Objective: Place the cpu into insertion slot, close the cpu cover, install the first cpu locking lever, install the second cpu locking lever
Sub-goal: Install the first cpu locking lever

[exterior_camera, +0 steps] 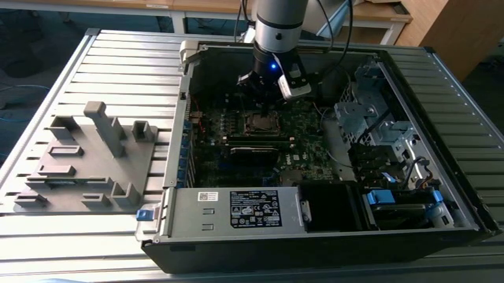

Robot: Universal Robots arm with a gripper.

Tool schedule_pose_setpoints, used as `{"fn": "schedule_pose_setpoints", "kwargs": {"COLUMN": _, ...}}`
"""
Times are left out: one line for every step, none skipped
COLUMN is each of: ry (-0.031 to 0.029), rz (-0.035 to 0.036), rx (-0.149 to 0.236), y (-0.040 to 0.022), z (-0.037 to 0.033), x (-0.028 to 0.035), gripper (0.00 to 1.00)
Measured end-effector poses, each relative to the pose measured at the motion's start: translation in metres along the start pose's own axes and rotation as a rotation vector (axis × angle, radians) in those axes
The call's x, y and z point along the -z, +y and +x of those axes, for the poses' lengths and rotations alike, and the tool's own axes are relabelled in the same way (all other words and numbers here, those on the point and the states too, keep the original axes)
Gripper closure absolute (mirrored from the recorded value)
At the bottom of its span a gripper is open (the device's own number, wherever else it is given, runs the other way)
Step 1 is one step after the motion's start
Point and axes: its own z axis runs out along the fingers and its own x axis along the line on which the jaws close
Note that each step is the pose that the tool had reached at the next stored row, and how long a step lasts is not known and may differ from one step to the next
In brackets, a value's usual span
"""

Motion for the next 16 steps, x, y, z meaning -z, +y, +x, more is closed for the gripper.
{"fn": "schedule_pose_setpoints", "kwargs": {"ry": -0.0001, "rz": 0.0000, "rx": 0.000, "y": 0.0000, "z": 0.0000, "x": 0.0008, "gripper": 0.89}}
{"fn": "schedule_pose_setpoints", "kwargs": {"ry": 0.0000, "rz": -0.0001, "rx": 0.000, "y": 0.0000, "z": 0.0000, "x": 0.0017, "gripper": 0.89}}
{"fn": "schedule_pose_setpoints", "kwargs": {"ry": 0.0000, "rz": 0.0000, "rx": 0.000, "y": 0.0000, "z": 0.0000, "x": 0.0025, "gripper": 0.89}}
{"fn": "schedule_pose_setpoints", "kwargs": {"ry": 0.0000, "rz": 0.0000, "rx": 0.000, "y": 0.0000, "z": 0.0000, "x": 0.0031, "gripper": 0.89}}
{"fn": "schedule_pose_setpoints", "kwargs": {"ry": 0.0000, "rz": -0.0001, "rx": 0.000, "y": 0.0000, "z": 0.0000, "x": 0.0035, "gripper": 0.89}}
{"fn": "schedule_pose_setpoints", "kwargs": {"ry": 0.0000, "rz": -0.0001, "rx": 0.000, "y": 0.0000, "z": 0.0000, "x": 0.0039, "gripper": 0.89}}
{"fn": "schedule_pose_setpoints", "kwargs": {"ry": -0.0001, "rz": -0.0001, "rx": 0.000, "y": 0.0000, "z": 0.0000, "x": 0.0043, "gripper": 0.89}}
{"fn": "schedule_pose_setpoints", "kwargs": {"ry": 0.0000, "rz": -0.0001, "rx": 0.000, "y": 0.0000, "z": 0.0000, "x": 0.0049, "gripper": 0.89}}
{"fn": "schedule_pose_setpoints", "kwargs": {"ry": 0.0000, "rz": 0.0000, "rx": 0.000, "y": 0.0000, "z": 0.0000, "x": 0.0055, "gripper": 0.89}}
{"fn": "schedule_pose_setpoints", "kwargs": {"ry": 0.0000, "rz": 0.0000, "rx": 0.000, "y": 0.0000, "z": 0.0000, "x": 0.0063, "gripper": 0.89}}
{"fn": "schedule_pose_setpoints", "kwargs": {"ry": -0.0001, "rz": -0.0001, "rx": 0.000, "y": 0.0000, "z": 0.0000, "x": 0.0072, "gripper": 0.89}}
{"fn": "schedule_pose_setpoints", "kwargs": {"ry": 0.0000, "rz": -0.0001, "rx": 0.000, "y": 0.0000, "z": 0.0000, "x": 0.0081, "gripper": 0.89}}
{"fn": "schedule_pose_setpoints", "kwargs": {"ry": 0.0000, "rz": -0.0001, "rx": 0.000, "y": 0.0000, "z": 0.0000, "x": 0.0090, "gripper": 0.89}}
{"fn": "schedule_pose_setpoints", "kwargs": {"ry": 0.0000, "rz": 0.0000, "rx": 0.000, "y": -0.0001, "z": 0.0000, "x": 0.0097, "gripper": 0.89}}
{"fn": "schedule_pose_setpoints", "kwargs": {"ry": 0.0000, "rz": 0.0000, "rx": 0.000, "y": -0.0001, "z": 0.0000, "x": 0.0102, "gripper": 0.89}}
{"fn": "schedule_pose_setpoints", "kwargs": {"ry": -0.0001, "rz": -0.0003, "rx": 0.000, "y": 0.0000, "z": 0.0000, "x": 0.0102, "gripper": 0.89}}
